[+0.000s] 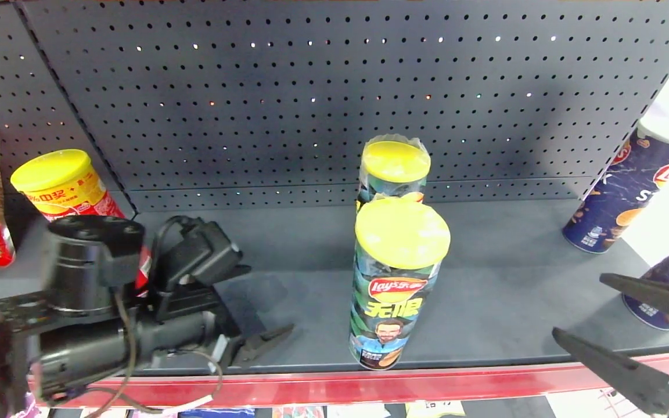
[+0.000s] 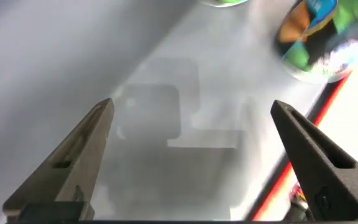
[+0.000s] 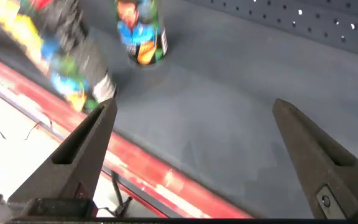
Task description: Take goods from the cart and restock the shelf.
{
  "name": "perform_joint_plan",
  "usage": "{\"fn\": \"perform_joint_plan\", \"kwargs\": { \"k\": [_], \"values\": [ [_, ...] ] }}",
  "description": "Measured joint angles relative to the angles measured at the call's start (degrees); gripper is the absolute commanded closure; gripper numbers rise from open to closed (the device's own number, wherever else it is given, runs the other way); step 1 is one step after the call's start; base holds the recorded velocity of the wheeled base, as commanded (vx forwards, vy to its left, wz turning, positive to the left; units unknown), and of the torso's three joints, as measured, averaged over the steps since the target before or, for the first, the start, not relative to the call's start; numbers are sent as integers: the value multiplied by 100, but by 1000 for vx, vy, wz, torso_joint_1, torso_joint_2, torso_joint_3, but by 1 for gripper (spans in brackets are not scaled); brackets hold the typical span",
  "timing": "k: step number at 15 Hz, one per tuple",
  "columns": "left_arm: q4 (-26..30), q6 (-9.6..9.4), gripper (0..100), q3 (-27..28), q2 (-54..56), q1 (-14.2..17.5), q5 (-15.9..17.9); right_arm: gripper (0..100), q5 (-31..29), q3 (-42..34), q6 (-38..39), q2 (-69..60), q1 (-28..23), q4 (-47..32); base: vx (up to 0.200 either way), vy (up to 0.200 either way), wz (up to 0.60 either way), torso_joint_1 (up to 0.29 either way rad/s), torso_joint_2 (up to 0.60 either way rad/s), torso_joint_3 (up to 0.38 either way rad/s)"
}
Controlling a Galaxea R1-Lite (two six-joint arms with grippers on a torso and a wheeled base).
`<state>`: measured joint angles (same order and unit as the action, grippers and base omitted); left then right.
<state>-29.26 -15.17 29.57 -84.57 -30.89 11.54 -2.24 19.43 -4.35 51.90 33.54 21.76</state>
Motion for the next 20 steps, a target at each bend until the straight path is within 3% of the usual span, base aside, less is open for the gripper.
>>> {"fn": "perform_joint_plan", "kwargs": {
  "k": [2,5,8,10,12,15,20],
  "values": [
    [514,121,0,-433,1204,746,-2,0,-213,-251,-49,-827,-123,-624,0,0,0,0,0,0],
    [2066,422,0,-816,3129,1910,0,0,-818,-172,-55,-2288,-807,-2543,0,0,0,0,0,0],
    [3755,589,0,-979,5058,2492,-151,0,-1418,302,-57,-3329,-1971,-4080,0,0,0,0,0,0],
    [4513,633,0,-1130,6188,2662,-435,0,-1557,492,-84,-3550,-2384,-4144,0,0,0,0,0,0],
    [4715,625,0,-1263,6916,2748,-720,0,-1571,612,-112,-3460,-2522,-4137,0,0,0,0,0,0],
    [4397,100,0,-1376,7051,2800,-1390,0,-1593,573,-77,-3379,-2560,-4157,0,0,0,0,0,0],
    [4368,30,0,-1442,7001,2809,-1430,0,-1598,523,-180,-3395,-2564,-4166,-200,0,0,11,4,0]
  ]
}}
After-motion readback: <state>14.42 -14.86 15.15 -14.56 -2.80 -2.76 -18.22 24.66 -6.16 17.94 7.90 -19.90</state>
